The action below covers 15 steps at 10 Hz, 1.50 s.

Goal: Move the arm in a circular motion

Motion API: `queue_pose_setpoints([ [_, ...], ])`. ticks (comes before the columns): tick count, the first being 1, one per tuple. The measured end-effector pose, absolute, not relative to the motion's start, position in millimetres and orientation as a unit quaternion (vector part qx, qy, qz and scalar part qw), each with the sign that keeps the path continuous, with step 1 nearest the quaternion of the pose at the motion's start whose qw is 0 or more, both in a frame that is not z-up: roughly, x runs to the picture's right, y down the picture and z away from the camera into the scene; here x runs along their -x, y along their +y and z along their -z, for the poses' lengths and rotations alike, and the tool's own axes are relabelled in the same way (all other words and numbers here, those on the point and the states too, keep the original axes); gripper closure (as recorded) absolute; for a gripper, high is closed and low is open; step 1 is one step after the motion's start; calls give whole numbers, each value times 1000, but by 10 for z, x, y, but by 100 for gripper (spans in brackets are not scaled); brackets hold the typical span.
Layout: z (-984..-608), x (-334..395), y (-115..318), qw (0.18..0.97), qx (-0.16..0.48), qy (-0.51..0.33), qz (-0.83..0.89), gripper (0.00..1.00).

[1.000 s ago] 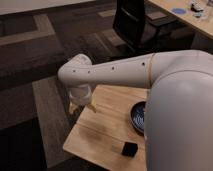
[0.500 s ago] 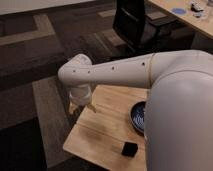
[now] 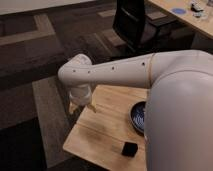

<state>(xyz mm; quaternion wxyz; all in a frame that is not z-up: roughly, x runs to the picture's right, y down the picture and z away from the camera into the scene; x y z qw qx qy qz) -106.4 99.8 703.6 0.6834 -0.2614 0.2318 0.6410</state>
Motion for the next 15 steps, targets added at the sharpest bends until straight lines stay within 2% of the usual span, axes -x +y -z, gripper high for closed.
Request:
queue_pose_setpoints([
  [10,-6999,858,948,663,252,235,-665,35],
  [13,-7011,443,659,655,233,238,-678,35],
  [15,-7224,161,474,660,241,253,-665,35],
])
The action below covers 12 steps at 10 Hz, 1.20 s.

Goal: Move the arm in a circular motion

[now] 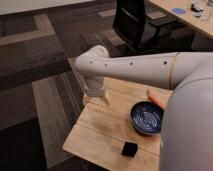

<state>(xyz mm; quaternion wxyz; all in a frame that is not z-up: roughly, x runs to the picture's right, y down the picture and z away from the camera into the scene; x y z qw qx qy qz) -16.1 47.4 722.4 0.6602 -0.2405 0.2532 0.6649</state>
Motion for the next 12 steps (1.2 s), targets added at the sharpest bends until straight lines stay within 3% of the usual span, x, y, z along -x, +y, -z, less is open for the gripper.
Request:
queue_pose_setpoints([
  [6,-7744,-314,-221,697,246,241,-629,35],
  [10,-8048,-1251,-570,709,245,225,-622,35],
  [12,-7993,-1837,-548,682,234,244,-649,35],
])
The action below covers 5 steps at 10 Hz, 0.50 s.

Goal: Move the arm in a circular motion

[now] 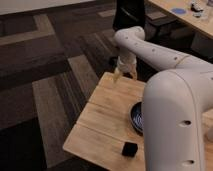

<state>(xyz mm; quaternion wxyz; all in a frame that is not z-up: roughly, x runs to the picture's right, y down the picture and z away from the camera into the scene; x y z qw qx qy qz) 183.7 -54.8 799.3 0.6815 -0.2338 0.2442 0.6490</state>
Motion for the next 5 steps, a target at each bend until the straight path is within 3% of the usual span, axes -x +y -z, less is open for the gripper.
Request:
queue_pose_setpoints([
  [3,-7704,-2822,-430,637,204,271,-693,35],
  [5,-7291,-3349,-95,611,176,279,-720,35],
])
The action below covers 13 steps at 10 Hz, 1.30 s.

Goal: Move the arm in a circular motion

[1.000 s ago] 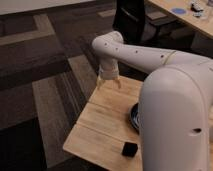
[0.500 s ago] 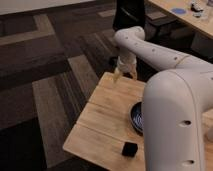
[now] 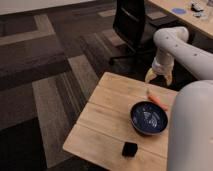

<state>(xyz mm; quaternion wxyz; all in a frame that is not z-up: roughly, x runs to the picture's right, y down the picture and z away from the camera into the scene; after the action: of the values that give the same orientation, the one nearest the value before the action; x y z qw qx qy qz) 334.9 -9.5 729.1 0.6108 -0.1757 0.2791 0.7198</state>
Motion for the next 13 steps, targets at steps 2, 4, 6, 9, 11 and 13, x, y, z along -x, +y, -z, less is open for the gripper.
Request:
queue_pose_setpoints([
  [2,-6798,-3547,336,595,150,275,-740,35],
  [4,-6398,-3469,716,590,134,275,-747,35],
  [6,-5885,-3079,1189,592,116,276,-748,35],
  [9,-5222,-1917,1665,616,105,286,-726,35],
  [11,-5144,-982,1705,669,129,274,-679,35],
  [13,-5362,-247,1606,728,165,251,-616,35],
])
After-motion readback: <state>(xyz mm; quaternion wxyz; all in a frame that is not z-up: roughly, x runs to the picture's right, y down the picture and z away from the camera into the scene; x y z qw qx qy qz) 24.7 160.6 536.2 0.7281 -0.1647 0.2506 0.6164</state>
